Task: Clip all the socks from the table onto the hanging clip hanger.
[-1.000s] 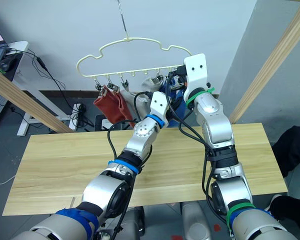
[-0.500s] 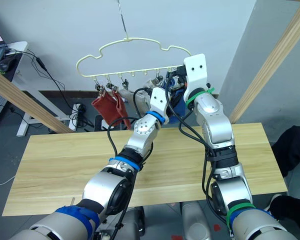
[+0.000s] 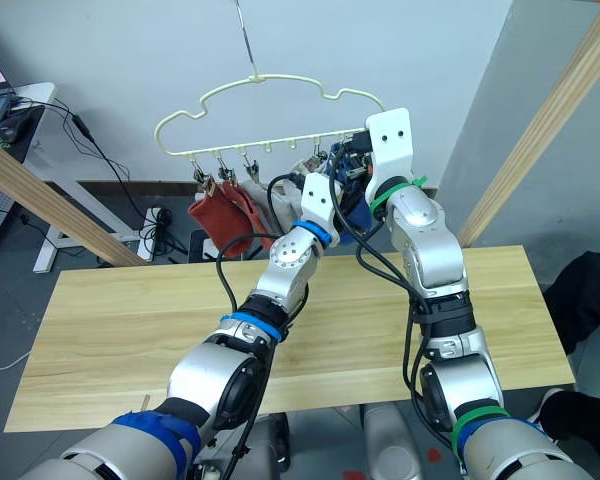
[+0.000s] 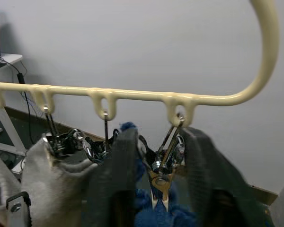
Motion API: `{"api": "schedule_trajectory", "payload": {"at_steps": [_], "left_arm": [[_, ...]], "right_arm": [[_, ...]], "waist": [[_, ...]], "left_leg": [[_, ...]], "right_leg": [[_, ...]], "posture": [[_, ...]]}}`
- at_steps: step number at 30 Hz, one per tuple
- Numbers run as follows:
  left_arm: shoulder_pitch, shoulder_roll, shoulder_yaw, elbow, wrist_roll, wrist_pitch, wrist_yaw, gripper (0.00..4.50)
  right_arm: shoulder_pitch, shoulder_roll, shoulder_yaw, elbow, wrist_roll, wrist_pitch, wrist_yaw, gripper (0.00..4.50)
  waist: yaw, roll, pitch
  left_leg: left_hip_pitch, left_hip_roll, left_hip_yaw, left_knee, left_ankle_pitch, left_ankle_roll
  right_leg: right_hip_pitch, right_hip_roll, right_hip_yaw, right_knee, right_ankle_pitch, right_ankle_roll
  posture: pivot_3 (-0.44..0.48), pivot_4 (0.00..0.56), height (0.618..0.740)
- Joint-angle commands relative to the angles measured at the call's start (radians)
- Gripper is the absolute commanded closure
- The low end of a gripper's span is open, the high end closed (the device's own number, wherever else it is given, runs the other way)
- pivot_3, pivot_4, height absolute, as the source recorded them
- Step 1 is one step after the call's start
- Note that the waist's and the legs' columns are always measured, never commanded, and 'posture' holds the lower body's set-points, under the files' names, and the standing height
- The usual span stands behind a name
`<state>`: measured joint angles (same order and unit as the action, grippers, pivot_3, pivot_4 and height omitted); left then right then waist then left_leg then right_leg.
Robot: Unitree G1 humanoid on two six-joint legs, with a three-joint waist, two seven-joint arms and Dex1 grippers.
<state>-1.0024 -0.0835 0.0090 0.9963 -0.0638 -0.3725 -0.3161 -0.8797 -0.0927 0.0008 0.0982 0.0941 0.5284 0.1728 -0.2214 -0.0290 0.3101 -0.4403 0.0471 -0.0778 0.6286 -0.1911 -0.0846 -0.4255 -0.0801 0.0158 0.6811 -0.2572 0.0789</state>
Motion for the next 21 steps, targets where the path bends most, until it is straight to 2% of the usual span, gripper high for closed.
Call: {"api": "schedule_trajectory", "payload": {"at_steps": [1,6,12,16,18,21], "left_arm": [[-0.028,-0.012,0.008,-0.023,-0.015,0.004,-0.018,3.43],[-0.004,0.004,-0.017,-0.042,0.016,0.012,-0.022,1.92],[0.120,0.057,-0.069,-0.207,0.046,0.071,-0.076,1.92],[0.281,0.127,-0.120,-0.463,0.048,0.169,-0.157,1.92],[0.399,0.203,-0.135,-0.662,0.034,0.256,-0.214,1.92],[0.560,0.356,-0.099,-0.939,-0.035,0.444,-0.309,1.92]], "right_arm": [[0.003,0.001,-0.017,-0.073,0.019,0.001,-0.003,1.77],[0.022,-0.010,-0.031,-0.132,0.038,0.026,0.003,0.02],[0.083,-0.068,-0.039,-0.268,0.088,0.064,0.072,0.02],[0.124,-0.139,-0.033,-0.333,0.116,0.059,0.147,0.02],[0.154,-0.206,-0.020,-0.365,0.124,0.043,0.223,0.02],[0.203,-0.320,0.000,-0.385,0.139,0.004,0.360,0.02]], "waist": [[0.000,0.000,0.000],[0.000,0.000,0.000],[0.000,0.000,0.000],[-0.001,0.000,0.000],[-0.001,0.000,0.000],[-0.003,0.001,-0.001]], "left_leg": [[0.000,0.000,0.000,0.000,0.000,0.000],[0.000,0.000,0.000,0.000,0.000,0.000],[0.000,0.000,0.000,0.000,0.000,0.000],[0.000,0.000,0.000,0.000,0.000,0.000],[0.000,0.000,0.000,0.000,0.000,0.000],[0.001,0.000,0.000,-0.001,0.000,0.000]], "right_leg": [[0.000,0.000,0.000,0.000,0.000,0.000],[0.000,0.000,0.000,0.000,0.000,0.000],[0.000,0.000,0.000,0.000,0.000,0.000],[0.000,0.000,0.000,0.001,0.000,0.000],[0.000,0.000,0.000,0.001,0.000,0.000],[0.000,0.000,0.001,0.001,0.000,0.000]], "posture": [[-0.349,0.278,0.689],[-0.340,0.275,0.689],[-0.335,0.273,0.689],[-0.324,0.262,0.689],[-0.318,0.256,0.689],[-0.296,0.233,0.689]]}}
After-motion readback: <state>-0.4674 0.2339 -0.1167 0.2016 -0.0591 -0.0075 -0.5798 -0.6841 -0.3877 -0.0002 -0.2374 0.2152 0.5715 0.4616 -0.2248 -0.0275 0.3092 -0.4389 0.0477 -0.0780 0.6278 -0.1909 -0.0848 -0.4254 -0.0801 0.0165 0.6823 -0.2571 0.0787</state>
